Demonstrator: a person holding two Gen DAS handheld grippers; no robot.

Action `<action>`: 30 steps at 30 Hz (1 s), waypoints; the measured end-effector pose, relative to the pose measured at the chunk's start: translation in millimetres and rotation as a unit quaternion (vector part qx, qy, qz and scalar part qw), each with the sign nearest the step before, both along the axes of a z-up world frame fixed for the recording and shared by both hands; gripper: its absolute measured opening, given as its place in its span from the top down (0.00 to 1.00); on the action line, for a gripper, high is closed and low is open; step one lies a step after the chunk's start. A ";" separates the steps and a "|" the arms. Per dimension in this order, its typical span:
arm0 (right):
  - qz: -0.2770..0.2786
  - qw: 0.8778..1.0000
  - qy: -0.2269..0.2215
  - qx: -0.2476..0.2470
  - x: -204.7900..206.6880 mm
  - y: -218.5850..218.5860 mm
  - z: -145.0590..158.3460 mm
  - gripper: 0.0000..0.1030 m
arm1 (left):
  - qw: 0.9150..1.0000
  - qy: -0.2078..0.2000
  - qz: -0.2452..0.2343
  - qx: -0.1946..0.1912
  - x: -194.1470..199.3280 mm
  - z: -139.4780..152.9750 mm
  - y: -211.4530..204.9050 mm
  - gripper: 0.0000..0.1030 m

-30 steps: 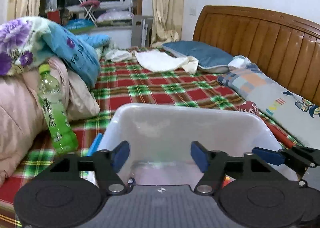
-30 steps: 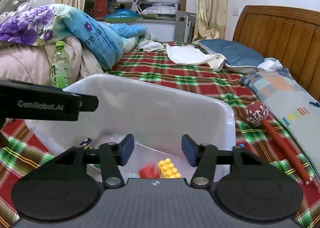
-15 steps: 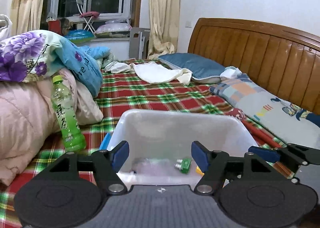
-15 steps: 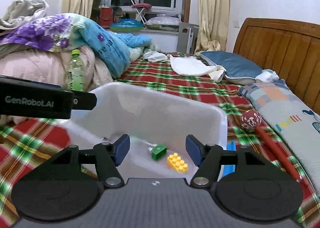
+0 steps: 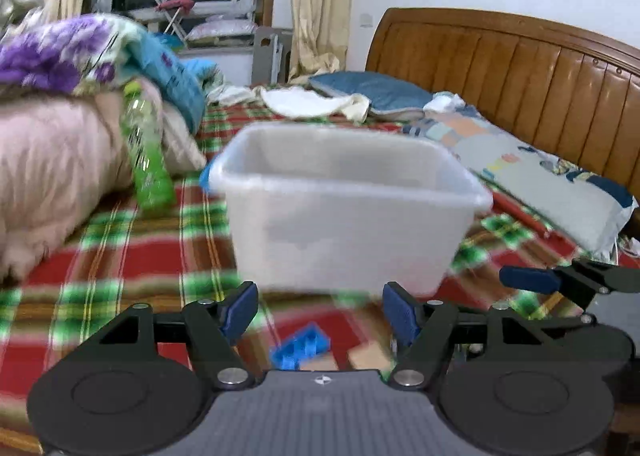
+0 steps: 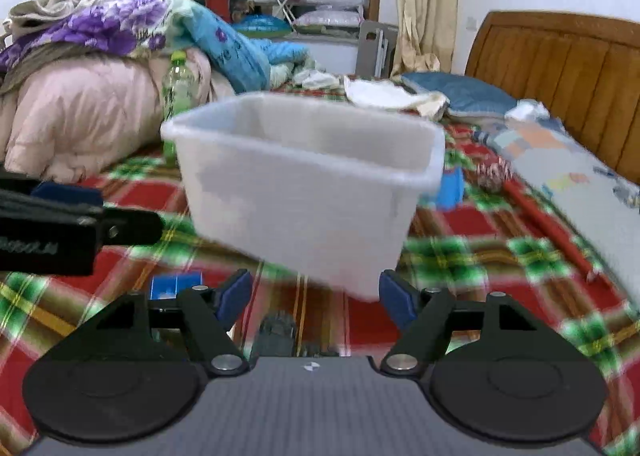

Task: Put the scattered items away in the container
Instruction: 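Return to the pile and grasp the small red face block with the left tool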

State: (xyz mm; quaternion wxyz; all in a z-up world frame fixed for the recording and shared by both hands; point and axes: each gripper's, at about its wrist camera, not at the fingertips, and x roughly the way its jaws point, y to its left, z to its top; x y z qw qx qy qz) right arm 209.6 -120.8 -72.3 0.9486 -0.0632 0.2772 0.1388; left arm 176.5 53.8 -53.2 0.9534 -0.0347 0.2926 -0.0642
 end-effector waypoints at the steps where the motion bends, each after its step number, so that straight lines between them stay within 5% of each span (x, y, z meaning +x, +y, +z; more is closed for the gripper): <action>1: 0.002 1.000 0.003 0.002 -3.7 -1.0 -4.9 0.29 | 1.000 0.005 0.002 -0.005 -5.0 -6.8 1.2 0.30; 10: 0.023 1.000 0.019 -0.004 -38.8 -3.5 -44.1 0.33 | 0.998 0.047 0.024 -0.013 -42.7 -62.1 14.7 0.30; 17: 0.031 0.999 0.016 -0.003 -56.0 -5.1 -55.7 0.35 | 0.998 0.041 0.016 0.040 -26.3 -77.9 20.2 0.32; 21: 0.030 0.999 0.014 -0.002 -57.9 -5.1 -56.1 0.35 | 0.998 0.049 -0.011 0.049 -8.9 -87.6 23.8 0.54; 22: 0.028 1.000 0.013 -0.001 -58.3 -5.5 -55.8 0.35 | 0.998 0.053 -0.014 0.037 -8.0 -88.3 25.6 0.74; 23: 0.027 1.000 0.011 -0.001 -58.7 -6.0 -55.5 0.35 | 0.998 0.061 -0.015 0.030 -7.3 -89.0 26.7 0.79; 30: 0.011 1.000 0.016 -0.007 -52.3 -8.4 -60.0 0.35 | 0.998 0.067 -0.020 0.009 -23.7 -88.6 26.5 0.79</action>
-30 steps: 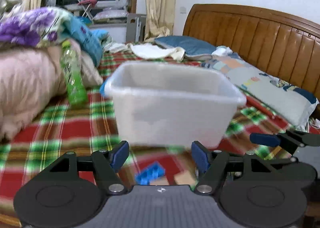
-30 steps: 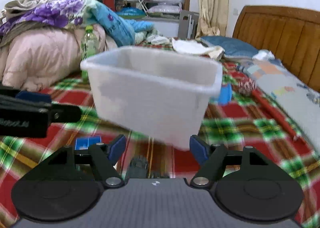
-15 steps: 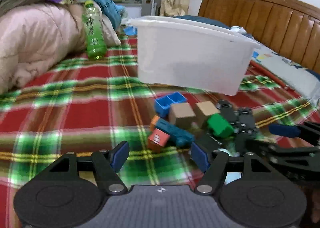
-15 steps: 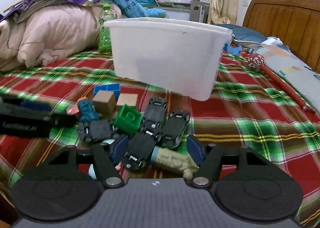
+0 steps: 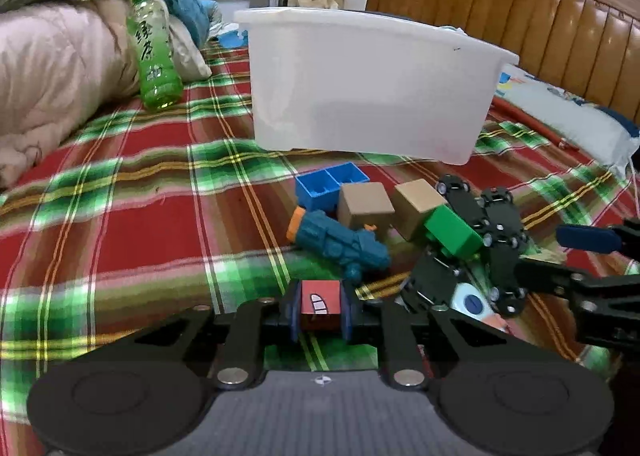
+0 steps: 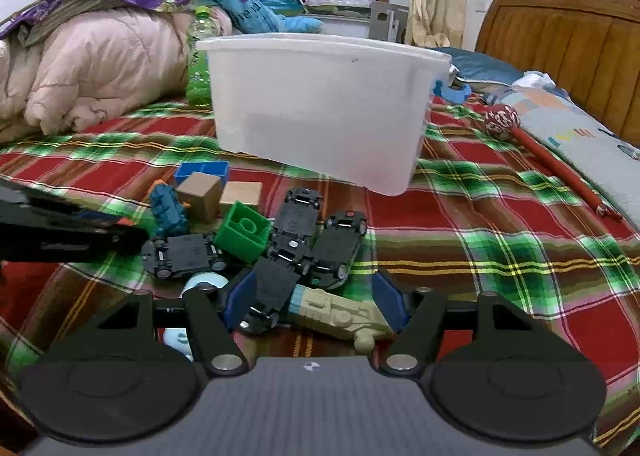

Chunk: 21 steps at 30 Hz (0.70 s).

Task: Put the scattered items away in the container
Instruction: 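Return to the pile and grasp the small red face block with the left tool, then grasp the beige toy gun with the right tool while the left tool holds the red block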

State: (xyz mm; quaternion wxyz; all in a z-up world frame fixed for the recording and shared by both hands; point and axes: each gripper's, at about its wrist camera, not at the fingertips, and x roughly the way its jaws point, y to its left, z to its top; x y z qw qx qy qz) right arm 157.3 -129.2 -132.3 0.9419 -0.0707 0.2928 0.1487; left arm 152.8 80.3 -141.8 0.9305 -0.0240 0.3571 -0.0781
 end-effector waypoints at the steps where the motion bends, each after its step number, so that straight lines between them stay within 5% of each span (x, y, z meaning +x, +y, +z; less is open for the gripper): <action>1: -0.004 1.000 0.002 -0.002 1.9 -0.6 -1.9 0.35 | 1.000 0.001 0.001 -0.007 -2.4 0.9 0.6 0.79; 13: -0.003 1.000 0.007 -0.021 1.0 -13.7 -17.1 0.35 | 0.999 0.008 -0.019 -0.025 -21.2 5.2 -13.9 0.79; 21: 0.009 0.998 0.065 0.011 -10.0 -11.2 -16.1 0.34 | 0.999 0.011 -0.022 -0.025 -25.1 3.6 -20.0 0.79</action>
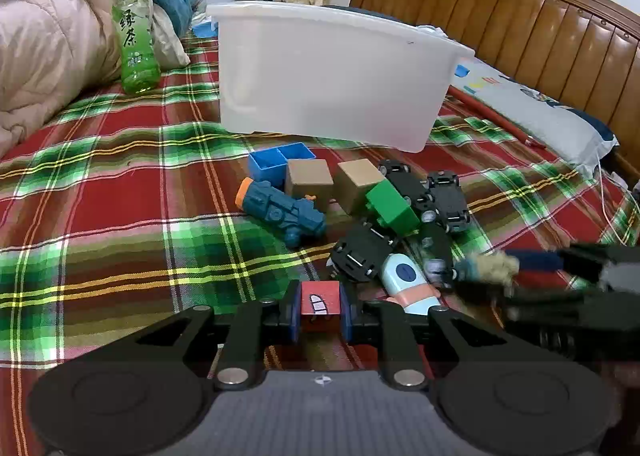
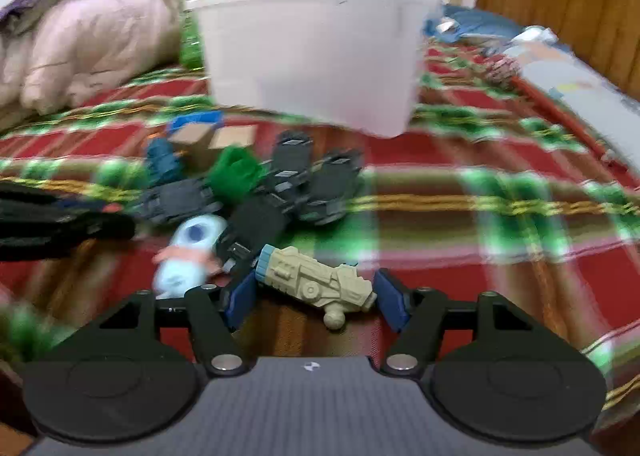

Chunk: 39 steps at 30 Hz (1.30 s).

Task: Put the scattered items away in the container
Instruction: 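Grasp the beige toy gun with the right tool while the left tool holds the red block, then carry both toys over the white bin and open both tools to drop them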

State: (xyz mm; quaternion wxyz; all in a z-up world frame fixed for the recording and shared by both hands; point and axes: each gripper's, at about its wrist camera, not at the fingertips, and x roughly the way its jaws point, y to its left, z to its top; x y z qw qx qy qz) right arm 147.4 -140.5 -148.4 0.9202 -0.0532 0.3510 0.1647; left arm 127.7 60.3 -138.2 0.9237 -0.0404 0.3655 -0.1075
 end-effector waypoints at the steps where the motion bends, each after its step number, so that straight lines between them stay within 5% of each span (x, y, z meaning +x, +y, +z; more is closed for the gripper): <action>1: 0.007 1.000 -0.006 -0.006 -4.0 3.0 -0.2 0.34 | 1.000 0.000 -0.001 0.000 -0.6 0.3 -0.4 0.79; 8: 0.056 0.996 -0.024 -0.064 -6.0 5.6 -4.1 0.34 | 1.000 0.002 -0.007 -0.002 -5.2 0.9 -3.2 0.79; 16: 0.045 0.997 -0.039 -0.047 -10.5 5.5 5.5 0.36 | 1.000 -0.011 -0.010 -0.002 -6.8 13.3 -9.4 0.79; 25: 0.028 0.994 -0.100 -0.026 6.8 10.2 57.7 0.36 | 0.998 -0.065 -0.013 0.003 14.7 71.6 -11.5 0.79; 33: 0.017 0.987 -0.158 -0.010 46.7 19.5 114.3 0.36 | 0.992 -0.129 -0.009 0.006 65.0 138.2 -10.9 0.79; 39: 0.012 0.983 -0.184 0.000 88.7 27.5 141.0 0.36 | 0.989 -0.145 -0.001 0.012 110.4 161.0 -17.2 0.79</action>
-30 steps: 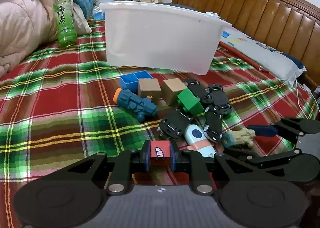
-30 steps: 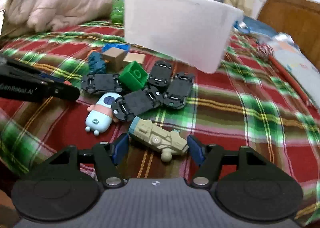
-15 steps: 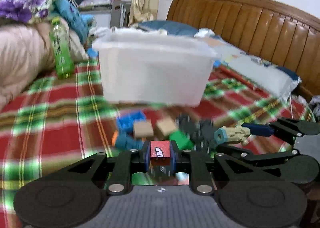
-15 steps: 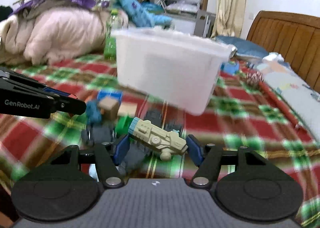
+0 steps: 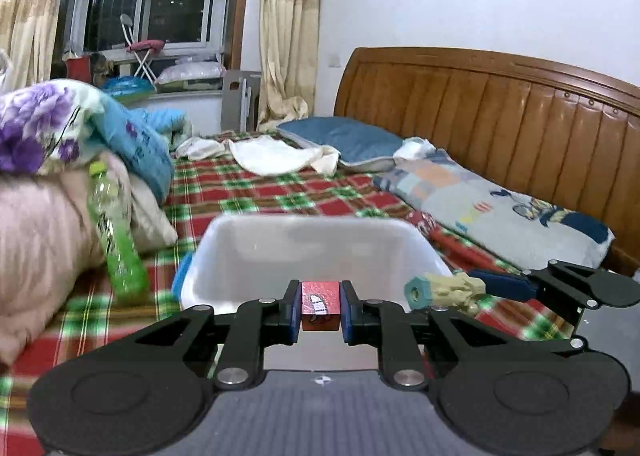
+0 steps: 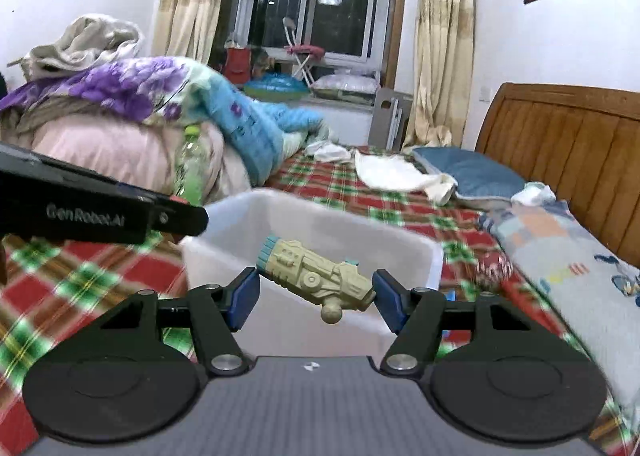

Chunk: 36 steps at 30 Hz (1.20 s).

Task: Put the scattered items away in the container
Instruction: 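Carry both toys over the white bin and open both tools to drop them, then return to the pile and grasp a black toy car with each tool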

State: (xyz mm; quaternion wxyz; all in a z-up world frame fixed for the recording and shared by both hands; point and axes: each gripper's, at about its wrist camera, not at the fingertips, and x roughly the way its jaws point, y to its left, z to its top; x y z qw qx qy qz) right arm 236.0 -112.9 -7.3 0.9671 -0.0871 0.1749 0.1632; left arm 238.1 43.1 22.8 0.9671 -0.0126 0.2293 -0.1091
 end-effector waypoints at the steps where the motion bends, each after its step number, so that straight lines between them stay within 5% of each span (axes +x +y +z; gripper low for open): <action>1: 0.001 1.000 0.001 0.000 8.2 1.5 0.7 0.36 | 1.000 0.000 0.003 0.001 8.5 0.6 -0.5 0.79; 13: -0.016 0.999 0.041 -0.006 86.2 1.0 -26.5 0.36 | 0.999 0.037 0.039 0.008 102.1 -27.8 4.7 0.78; 16: -0.027 0.998 0.051 -0.016 96.8 2.3 -33.9 0.35 | 0.998 0.055 0.035 -0.005 112.2 -35.2 4.8 0.60; 19: -0.022 0.998 0.047 -0.024 97.1 2.9 -38.4 0.20 | 0.998 0.051 0.043 -0.017 107.2 -39.0 8.2 0.36; 30: -0.021 0.999 0.028 0.000 56.2 -6.7 -24.8 0.20 | 0.998 0.027 0.051 -0.005 43.0 -28.7 18.8 0.30; 36: -0.014 1.000 0.024 0.013 8.2 -11.1 -28.2 0.15 | 0.997 0.036 0.055 0.033 -12.9 -51.6 15.8 0.30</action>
